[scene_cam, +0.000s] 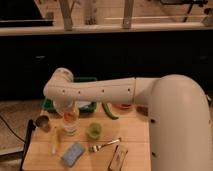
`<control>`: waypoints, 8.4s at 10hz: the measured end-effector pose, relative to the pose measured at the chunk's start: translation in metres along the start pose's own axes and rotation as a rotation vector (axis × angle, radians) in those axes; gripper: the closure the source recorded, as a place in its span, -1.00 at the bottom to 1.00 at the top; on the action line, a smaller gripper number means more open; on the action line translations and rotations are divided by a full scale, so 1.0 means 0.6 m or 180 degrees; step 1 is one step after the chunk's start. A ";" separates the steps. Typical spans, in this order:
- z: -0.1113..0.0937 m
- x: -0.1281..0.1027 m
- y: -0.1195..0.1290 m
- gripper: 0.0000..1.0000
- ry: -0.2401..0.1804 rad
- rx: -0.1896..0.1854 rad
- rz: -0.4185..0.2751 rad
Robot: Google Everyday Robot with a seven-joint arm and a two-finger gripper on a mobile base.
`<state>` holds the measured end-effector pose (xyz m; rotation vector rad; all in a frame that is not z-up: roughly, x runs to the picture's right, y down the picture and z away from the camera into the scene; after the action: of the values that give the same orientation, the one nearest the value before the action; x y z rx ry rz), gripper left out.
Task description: Place apple in paper cup
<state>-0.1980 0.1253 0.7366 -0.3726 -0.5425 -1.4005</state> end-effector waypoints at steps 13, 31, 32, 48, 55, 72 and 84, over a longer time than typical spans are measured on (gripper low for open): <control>0.002 0.008 0.009 -0.60 -0.0078 0.0055 -0.0041; 0.003 0.011 0.011 -0.60 -0.0079 0.0116 -0.0074; 0.003 0.011 0.011 -0.60 -0.0079 0.0116 -0.0076; 0.003 0.011 0.012 -0.60 -0.0080 0.0115 -0.0073; 0.003 0.011 0.012 -0.60 -0.0080 0.0115 -0.0073; 0.005 0.010 0.012 -0.60 -0.0085 0.0114 -0.0072; 0.004 0.011 0.012 -0.60 -0.0082 0.0114 -0.0073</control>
<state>-0.1908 0.1224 0.7427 -0.3569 -0.5939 -1.4079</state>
